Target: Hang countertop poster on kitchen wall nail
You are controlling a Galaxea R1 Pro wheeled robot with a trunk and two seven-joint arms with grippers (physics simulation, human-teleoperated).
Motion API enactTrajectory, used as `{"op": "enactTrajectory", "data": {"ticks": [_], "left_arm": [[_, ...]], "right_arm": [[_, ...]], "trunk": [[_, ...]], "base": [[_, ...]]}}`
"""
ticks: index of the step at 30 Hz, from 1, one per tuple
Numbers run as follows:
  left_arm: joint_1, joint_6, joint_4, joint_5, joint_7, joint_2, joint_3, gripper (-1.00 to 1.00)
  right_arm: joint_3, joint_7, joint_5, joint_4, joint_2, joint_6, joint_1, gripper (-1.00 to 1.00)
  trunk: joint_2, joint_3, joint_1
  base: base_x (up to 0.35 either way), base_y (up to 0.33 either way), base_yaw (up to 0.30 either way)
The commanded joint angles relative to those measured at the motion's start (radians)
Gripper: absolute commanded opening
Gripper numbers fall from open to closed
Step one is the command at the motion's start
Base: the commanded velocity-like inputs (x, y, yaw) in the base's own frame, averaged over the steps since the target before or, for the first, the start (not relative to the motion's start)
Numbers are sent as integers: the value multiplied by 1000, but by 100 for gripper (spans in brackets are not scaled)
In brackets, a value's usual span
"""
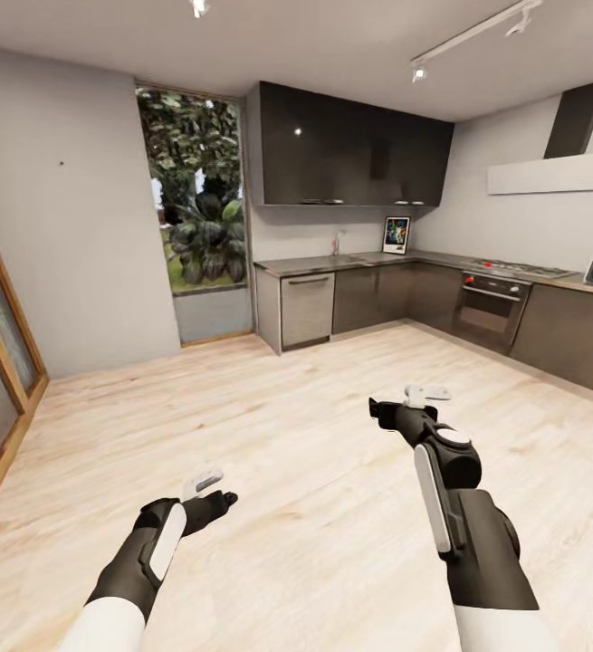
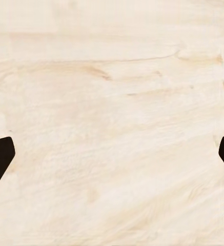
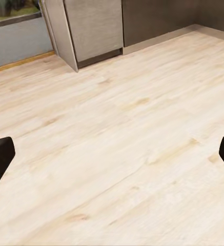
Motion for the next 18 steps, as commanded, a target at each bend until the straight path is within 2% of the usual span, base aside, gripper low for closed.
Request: {"op": "enactTrajectory", "data": {"ticks": [1, 4, 8, 18], "left_arm": [[-6, 10, -7, 7, 2, -1, 4, 100], [-23, 10, -24, 7, 2, -1, 4, 100], [-44, 10, -46, 7, 2, -1, 4, 100], [-44, 10, -79, 7, 2, -1, 4, 100]], "right_arm": [[-1, 0, 3, -7, 6, 11, -7, 100], [-1, 0, 3, -24, 20, 28, -23, 100], [-1, 0, 3, -46, 20, 38, -46, 100], [-1, 0, 3, -79, 20, 38, -91, 100]], "trunk": [[-1, -1, 0], [-1, -1, 0], [-1, -1, 0], [-1, -1, 0]], "base": [[0, 0, 0], [0, 0, 0], [0, 0, 0], [0, 0, 0]]}}
